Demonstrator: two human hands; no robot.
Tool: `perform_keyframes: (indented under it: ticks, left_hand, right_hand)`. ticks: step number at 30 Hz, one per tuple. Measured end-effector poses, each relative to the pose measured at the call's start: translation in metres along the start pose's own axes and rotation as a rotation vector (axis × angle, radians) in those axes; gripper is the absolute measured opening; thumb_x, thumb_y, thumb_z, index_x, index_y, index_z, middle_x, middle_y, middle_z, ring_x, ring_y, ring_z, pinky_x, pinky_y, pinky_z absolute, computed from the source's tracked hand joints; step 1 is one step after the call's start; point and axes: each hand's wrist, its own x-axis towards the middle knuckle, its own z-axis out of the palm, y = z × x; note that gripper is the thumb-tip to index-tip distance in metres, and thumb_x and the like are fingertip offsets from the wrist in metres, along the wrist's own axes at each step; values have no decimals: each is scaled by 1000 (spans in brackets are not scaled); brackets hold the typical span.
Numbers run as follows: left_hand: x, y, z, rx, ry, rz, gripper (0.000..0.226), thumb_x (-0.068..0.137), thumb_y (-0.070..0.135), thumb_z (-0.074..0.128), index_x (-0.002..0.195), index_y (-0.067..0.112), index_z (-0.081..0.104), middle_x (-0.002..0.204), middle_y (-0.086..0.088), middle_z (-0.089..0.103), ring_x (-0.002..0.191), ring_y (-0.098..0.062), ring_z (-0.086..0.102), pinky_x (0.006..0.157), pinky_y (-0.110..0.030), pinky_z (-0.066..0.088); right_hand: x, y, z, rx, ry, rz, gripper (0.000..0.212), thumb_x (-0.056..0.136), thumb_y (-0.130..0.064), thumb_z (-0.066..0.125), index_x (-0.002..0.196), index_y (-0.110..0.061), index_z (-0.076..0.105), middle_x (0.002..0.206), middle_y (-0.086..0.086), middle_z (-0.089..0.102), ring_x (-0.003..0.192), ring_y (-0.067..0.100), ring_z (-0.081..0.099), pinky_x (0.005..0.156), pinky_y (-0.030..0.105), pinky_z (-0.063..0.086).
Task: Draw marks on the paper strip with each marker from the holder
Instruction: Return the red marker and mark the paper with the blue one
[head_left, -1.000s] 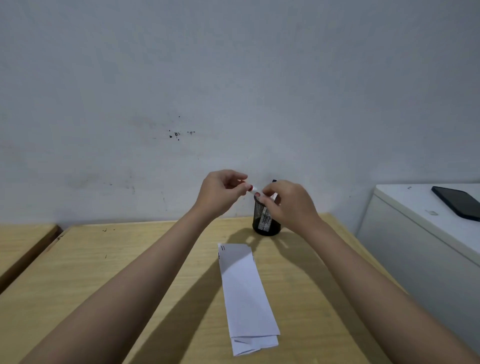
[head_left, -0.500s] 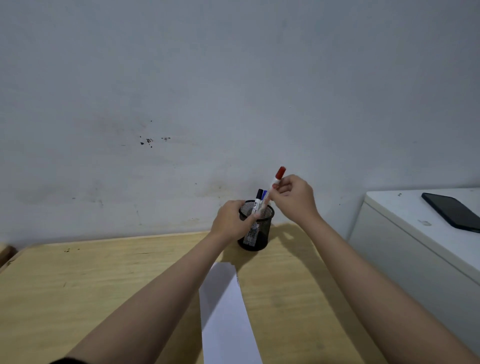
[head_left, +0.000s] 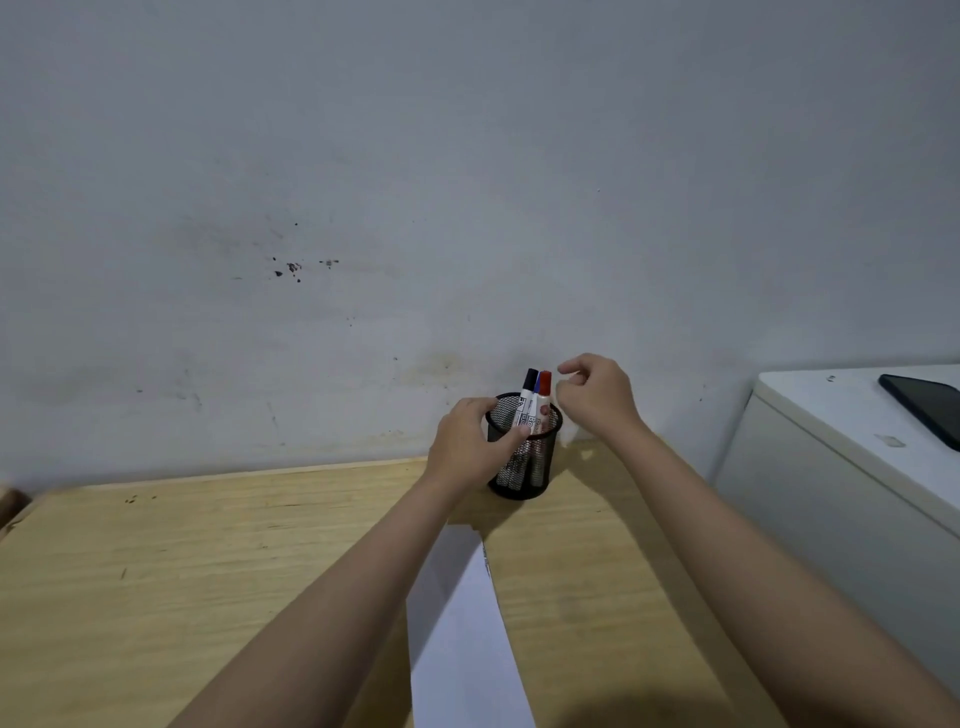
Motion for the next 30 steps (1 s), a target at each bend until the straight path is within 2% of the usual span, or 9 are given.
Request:
perform_keyframes:
  ticks: [2, 6, 8, 11, 14, 18, 23, 27, 30]
  left_hand:
    - [0, -1, 0, -2, -6, 3, 54, 77, 43, 67, 122, 15, 56, 124, -3, 57, 116, -20, 51, 96, -38, 44]
    - [1, -2, 1, 7, -18, 4, 58, 75, 49, 63, 123, 17, 55, 123, -2, 57, 116, -22, 51, 96, -44, 45]
    - [1, -2, 1, 8, -20, -1, 60, 73, 51, 61, 123, 18, 55, 123, -2, 57, 117, -23, 51, 96, -45, 45]
    - [0, -2, 1, 4, -21, -4, 63, 72, 52, 60, 124, 18, 55, 124, -2, 56, 118, -23, 50, 97, -44, 45]
    - [-2, -1, 0, -1, -23, -16, 69, 68, 56, 57, 124, 17, 54, 124, -2, 56, 117, -23, 50, 96, -46, 45]
    - [-3, 0, -1, 0, -29, -23, 68, 69, 56, 58, 124, 17, 54, 123, -3, 57, 117, -24, 50, 95, -46, 45]
    - [-4, 7, -4, 44, -51, -47, 57, 76, 50, 63, 122, 19, 54, 124, -3, 57, 117, -26, 51, 94, -46, 47]
    - [-8, 20, -9, 163, -50, -47, 52, 78, 50, 61, 119, 19, 52, 124, -4, 57, 118, -29, 50, 93, -45, 45]
    - [-18, 28, -17, 60, 25, 18, 59, 78, 50, 62, 127, 20, 49, 130, -3, 54, 121, -26, 48, 99, -45, 41]
  right_hand:
    - [12, -3, 4, 9, -19, 66, 21, 82, -15, 61, 99, -5, 69, 90, 7, 65, 81, 18, 57, 73, 24, 41]
    - [28, -16, 12, 81, -130, 263, 35, 82, -35, 62, 87, -1, 69, 84, 11, 63, 62, 17, 52, 56, 27, 37]
    - [30, -20, 15, 34, -166, 256, 36, 77, -43, 66, 72, -7, 65, 75, 9, 59, 60, 19, 51, 57, 28, 38]
    - [30, -18, 22, -13, -200, 149, 37, 72, -37, 74, 52, -12, 55, 54, 7, 61, 60, 19, 56, 69, 36, 48]
    - [26, -16, 26, -46, -174, 115, 21, 71, -26, 73, 63, -7, 67, 50, 4, 65, 56, 16, 61, 74, 37, 53]
    - [21, -22, 23, -45, -127, 76, 19, 68, -30, 74, 55, -20, 64, 53, -9, 65, 62, 10, 62, 82, 42, 54]
    - [15, -43, -1, 4, -13, -161, 14, 70, -43, 72, 66, -31, 67, 87, -3, 70, 88, 15, 62, 84, 42, 50]
    - [-6, -70, -23, 198, 63, -324, 8, 81, -25, 71, 74, -21, 68, 74, -7, 69, 75, 12, 64, 74, 29, 51]
    - [-26, -79, -34, 326, 99, -347, 7, 83, -18, 70, 76, -17, 67, 71, -3, 69, 67, 14, 66, 70, 30, 54]
